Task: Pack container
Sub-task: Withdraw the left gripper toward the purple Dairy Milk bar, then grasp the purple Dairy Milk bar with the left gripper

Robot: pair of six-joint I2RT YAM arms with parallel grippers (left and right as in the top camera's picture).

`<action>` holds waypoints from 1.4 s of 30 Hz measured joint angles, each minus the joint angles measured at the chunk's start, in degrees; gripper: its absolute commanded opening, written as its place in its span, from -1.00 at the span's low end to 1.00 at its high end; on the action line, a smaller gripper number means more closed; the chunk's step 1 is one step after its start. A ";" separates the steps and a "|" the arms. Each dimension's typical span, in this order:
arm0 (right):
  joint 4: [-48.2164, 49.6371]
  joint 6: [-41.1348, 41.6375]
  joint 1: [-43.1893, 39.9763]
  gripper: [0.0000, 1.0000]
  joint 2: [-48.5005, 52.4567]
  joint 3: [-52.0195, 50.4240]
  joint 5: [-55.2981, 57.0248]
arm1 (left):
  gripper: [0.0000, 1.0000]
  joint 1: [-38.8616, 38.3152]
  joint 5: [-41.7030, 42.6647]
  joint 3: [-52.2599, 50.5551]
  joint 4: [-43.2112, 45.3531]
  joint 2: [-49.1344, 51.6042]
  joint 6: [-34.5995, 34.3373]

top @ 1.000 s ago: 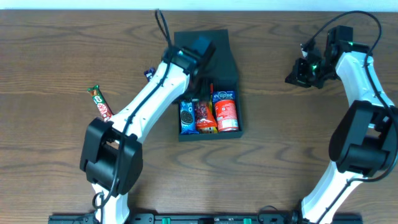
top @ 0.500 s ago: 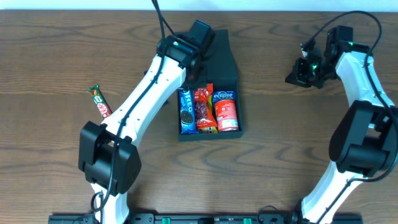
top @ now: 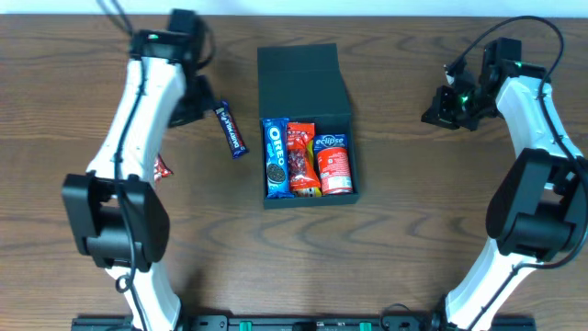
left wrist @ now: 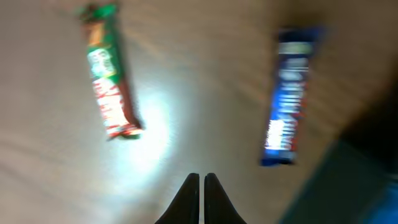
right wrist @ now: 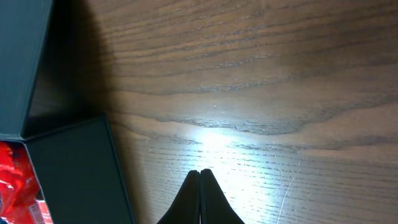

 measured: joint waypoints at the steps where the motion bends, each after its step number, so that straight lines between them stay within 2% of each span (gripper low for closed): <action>1: 0.00 0.00 0.00 -0.97 0.00 0.00 0.00 | -0.88 0.87 -0.28 -0.98 -0.68 0.00 0.20; 4: 0.46 0.00 0.00 -0.97 0.00 0.00 0.00 | -0.88 1.73 -1.62 -6.64 -1.05 -0.48 1.62; 6: 0.90 0.02 0.00 -0.97 0.00 0.00 -0.02 | -0.88 1.55 -2.38 -13.18 1.92 -2.19 3.30; 9: 1.31 0.02 0.00 -0.97 0.00 0.00 -0.02 | -0.88 1.88 -1.60 -22.62 10.32 -8.09 5.70; 12: 1.51 0.13 0.00 -0.97 0.00 0.00 -0.02 | -0.88 3.76 2.60 -27.41 17.79 -13.27 6.25; 18: 1.29 0.22 0.00 -0.97 0.00 0.00 -0.02 | -0.86 4.48 9.64 -27.93 31.58 -12.13 3.23; 20: 1.09 0.24 0.00 -0.97 0.00 0.00 0.00 | -0.59 3.43 11.37 -27.93 34.95 -10.12 1.95; 25: 0.76 0.24 0.00 -0.97 0.00 0.00 0.00 | -0.68 0.59 15.34 -27.96 40.13 -4.37 -3.10; 26: 0.68 0.24 0.00 -0.97 0.00 0.00 -0.02 | -0.62 0.15 15.74 -28.00 40.85 -3.69 -3.85; 27: 0.68 0.24 0.00 -0.97 0.00 0.00 -0.02 | -0.42 -0.37 16.00 -28.02 41.79 -2.93 -5.01; 28: 0.66 0.24 0.00 -0.97 0.00 0.00 -0.02 | -0.31 -0.83 16.26 -28.02 42.42 -2.47 -5.81; 30: 0.63 0.24 0.00 -0.97 0.00 0.00 0.00 | -0.27 -1.46 16.39 -28.02 43.06 -2.03 -8.09; 31: 0.66 0.24 0.00 -0.97 0.00 0.00 -0.02 | -0.19 -1.66 16.35 -28.02 43.08 -1.92 -8.92; 32: 0.61 0.24 0.00 -0.97 0.00 0.00 -0.02 | -0.01 -1.90 16.17 -28.02 43.15 -1.84 -9.84; 33: 0.66 0.24 0.00 -0.97 0.00 0.00 -0.02 | 0.04 -2.03 16.00 -28.02 43.25 -1.81 -10.21; 42: 0.66 0.24 0.00 -0.95 0.00 0.00 -0.02 | 0.04 -3.10 12.46 -28.02 44.04 -1.73 -12.39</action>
